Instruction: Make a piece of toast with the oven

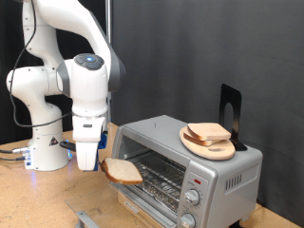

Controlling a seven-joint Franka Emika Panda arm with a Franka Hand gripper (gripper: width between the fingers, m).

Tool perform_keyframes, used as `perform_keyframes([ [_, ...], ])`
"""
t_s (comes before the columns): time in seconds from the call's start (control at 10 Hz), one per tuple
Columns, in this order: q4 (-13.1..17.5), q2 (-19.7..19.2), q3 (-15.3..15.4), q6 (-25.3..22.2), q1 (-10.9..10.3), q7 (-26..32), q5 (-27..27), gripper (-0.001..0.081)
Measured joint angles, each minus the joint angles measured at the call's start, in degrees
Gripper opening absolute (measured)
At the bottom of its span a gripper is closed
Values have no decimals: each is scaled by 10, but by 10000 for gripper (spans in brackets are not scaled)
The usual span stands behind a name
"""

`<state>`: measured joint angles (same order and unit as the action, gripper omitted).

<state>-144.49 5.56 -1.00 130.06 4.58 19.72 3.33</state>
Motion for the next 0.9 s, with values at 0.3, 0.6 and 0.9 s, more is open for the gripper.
perform_keyframes([
  [0.3, 14, 1, 2, 5, -1, 15, 36, 391],
  [0.6, 34, 5, 9, 9, -3, 11, 34, 391],
  [0.9, 39, -13, 24, 61, -3, -55, -50, 391],
])
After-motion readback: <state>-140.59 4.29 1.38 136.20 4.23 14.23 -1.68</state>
